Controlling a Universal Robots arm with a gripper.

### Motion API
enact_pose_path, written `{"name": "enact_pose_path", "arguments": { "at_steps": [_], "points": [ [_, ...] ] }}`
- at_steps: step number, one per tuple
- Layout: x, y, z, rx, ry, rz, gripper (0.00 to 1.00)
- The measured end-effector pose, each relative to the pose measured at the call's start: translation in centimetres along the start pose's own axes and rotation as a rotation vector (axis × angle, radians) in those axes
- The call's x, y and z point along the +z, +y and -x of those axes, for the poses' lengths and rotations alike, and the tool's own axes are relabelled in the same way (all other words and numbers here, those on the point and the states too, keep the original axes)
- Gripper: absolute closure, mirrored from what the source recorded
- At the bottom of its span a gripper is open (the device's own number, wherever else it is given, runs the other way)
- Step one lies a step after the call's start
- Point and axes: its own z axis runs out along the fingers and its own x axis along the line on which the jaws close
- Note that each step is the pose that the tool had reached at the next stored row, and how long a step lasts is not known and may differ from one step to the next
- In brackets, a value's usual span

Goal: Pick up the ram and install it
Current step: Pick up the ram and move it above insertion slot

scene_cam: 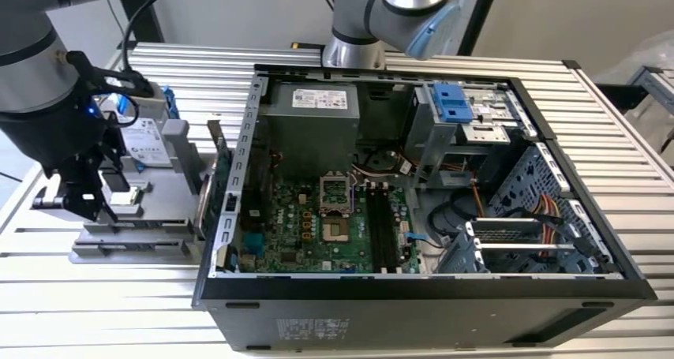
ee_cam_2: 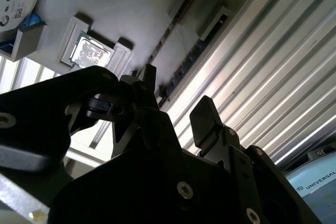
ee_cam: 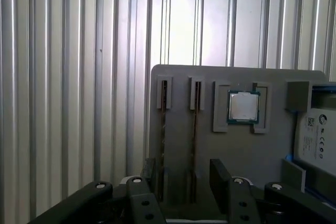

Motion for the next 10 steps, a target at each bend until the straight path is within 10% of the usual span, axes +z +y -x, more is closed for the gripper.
{"name": "enact_pose_path", "arguments": {
  "at_steps": [10],
  "points": [
    [0.53,-0.01,-0.03,0.0,0.0003,0.0003,0.0]
  ]
}}
